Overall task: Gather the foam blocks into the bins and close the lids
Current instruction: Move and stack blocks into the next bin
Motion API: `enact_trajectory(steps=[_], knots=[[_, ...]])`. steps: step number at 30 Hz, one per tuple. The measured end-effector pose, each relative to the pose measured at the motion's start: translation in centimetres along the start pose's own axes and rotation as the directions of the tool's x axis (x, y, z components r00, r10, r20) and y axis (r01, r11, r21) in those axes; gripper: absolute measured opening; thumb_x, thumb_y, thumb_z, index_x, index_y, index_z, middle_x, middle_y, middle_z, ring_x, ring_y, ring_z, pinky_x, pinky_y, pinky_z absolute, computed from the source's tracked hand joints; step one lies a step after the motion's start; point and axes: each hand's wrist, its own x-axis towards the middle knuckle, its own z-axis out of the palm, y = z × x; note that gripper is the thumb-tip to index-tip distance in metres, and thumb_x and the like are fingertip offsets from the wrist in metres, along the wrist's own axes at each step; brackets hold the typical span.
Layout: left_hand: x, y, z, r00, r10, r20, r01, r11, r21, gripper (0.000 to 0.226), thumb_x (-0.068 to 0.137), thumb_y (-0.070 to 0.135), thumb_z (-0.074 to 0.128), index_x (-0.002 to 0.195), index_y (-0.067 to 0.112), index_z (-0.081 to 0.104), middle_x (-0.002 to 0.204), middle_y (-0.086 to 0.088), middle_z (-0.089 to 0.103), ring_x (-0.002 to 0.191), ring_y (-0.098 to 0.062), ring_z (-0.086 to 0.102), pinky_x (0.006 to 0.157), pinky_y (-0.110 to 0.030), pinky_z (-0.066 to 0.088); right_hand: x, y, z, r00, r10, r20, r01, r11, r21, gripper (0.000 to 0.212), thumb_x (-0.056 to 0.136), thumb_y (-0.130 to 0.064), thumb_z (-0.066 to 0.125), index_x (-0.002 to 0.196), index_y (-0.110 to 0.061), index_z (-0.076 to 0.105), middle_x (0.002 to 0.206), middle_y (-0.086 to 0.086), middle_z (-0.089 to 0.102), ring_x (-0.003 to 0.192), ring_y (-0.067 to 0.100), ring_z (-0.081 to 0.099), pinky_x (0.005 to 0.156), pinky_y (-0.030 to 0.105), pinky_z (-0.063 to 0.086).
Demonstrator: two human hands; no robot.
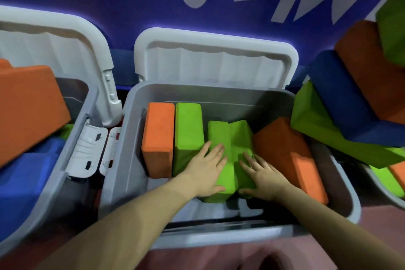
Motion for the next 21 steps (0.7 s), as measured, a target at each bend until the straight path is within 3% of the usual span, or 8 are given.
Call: enact_trajectory(steps=[3, 7, 11, 17, 19, 21], knots=[[1.0, 0.4, 1.1, 0.999, -0.003, 0.054, 0.0, 0.998, 0.056, 0.084, 0.094, 0.064, 0.027, 0.152, 0.008, 0.002, 0.158, -0.021, -0.001, 0.146, -0.032, -0.013, 0.111, -0.052, -0.018, -0.2, 0.7, 0.5, 1.0, -0.02, 0.001, 0.02, 0.999, -0.042, 0.087, 0.088, -0.061, 0.051, 0.153, -0.032, 0.001, 0.16, -0.005, -0.016, 0.148, 0.021, 0.003, 0.118, 0.034, 0.011], [1.5, 0.9, 2.0, 0.998, 0.001, 0.07, -0.007, 0.997, 0.078, 0.079, 0.098, 0.059, 0.025, 0.152, 0.005, 0.003, 0.157, -0.025, 0.004, 0.145, -0.039, -0.004, 0.113, -0.051, -0.015, -0.4, 1.4, 0.0, 0.997, -0.053, -0.049, 0.045, 0.987, -0.153, 0.077, 0.092, -0.053, 0.05, 0.153, -0.033, 0.009, 0.162, -0.005, -0.007, 0.147, 0.024, 0.013, 0.117, 0.034, 0.014], [1.4, 1.8, 2.7, 0.998, -0.028, 0.052, 0.029, 0.999, -0.028, 0.078, 0.099, 0.053, 0.026, 0.151, 0.0, 0.002, 0.156, -0.029, 0.003, 0.142, -0.046, 0.007, 0.116, -0.051, 0.001, -0.4, 1.6, 0.0, 0.995, -0.091, -0.04, 0.083, 0.982, -0.169, 0.073, 0.094, -0.048, 0.049, 0.153, -0.027, 0.01, 0.162, 0.001, -0.004, 0.146, 0.025, 0.016, 0.117, 0.034, 0.012], [2.9, 4.0, 2.9, 0.986, -0.112, 0.126, 0.127, 0.985, -0.12, 0.098, 0.087, 0.072, 0.034, 0.152, 0.015, -0.01, 0.158, -0.017, -0.012, 0.138, -0.057, 0.003, 0.11, -0.062, 0.014, -0.1, 2.4, 0.4, 0.988, -0.151, -0.024, 0.141, 0.958, -0.249, 0.08, 0.091, -0.058, 0.048, 0.154, -0.025, 0.01, 0.162, 0.007, -0.001, 0.145, 0.028, 0.02, 0.117, 0.035, 0.015], [3.4, 4.5, 3.2, 0.977, -0.164, 0.135, 0.187, 0.967, -0.175, 0.103, 0.084, 0.073, 0.041, 0.151, 0.018, -0.014, 0.158, -0.014, -0.019, 0.137, -0.058, 0.007, 0.107, -0.064, 0.02, 0.0, 2.4, 0.6, 0.983, -0.164, -0.087, 0.132, 0.948, -0.291, 0.088, 0.077, -0.062, 0.065, 0.149, -0.022, 0.033, 0.156, 0.015, 0.025, 0.132, 0.035, 0.043, 0.109, 0.04, 0.035], [3.3, 4.5, 3.7, 0.973, -0.183, 0.138, 0.213, 0.944, -0.253, 0.101, 0.086, 0.068, 0.045, 0.151, 0.02, -0.015, 0.156, -0.011, -0.025, 0.133, -0.054, 0.024, 0.104, -0.056, 0.031, 0.3, 2.8, 1.3, 0.98, -0.149, -0.132, 0.107, 0.954, -0.281, 0.092, 0.049, -0.066, 0.083, 0.126, -0.02, 0.063, 0.132, 0.015, 0.058, 0.102, 0.034, 0.066, 0.084, 0.04, 0.054]])
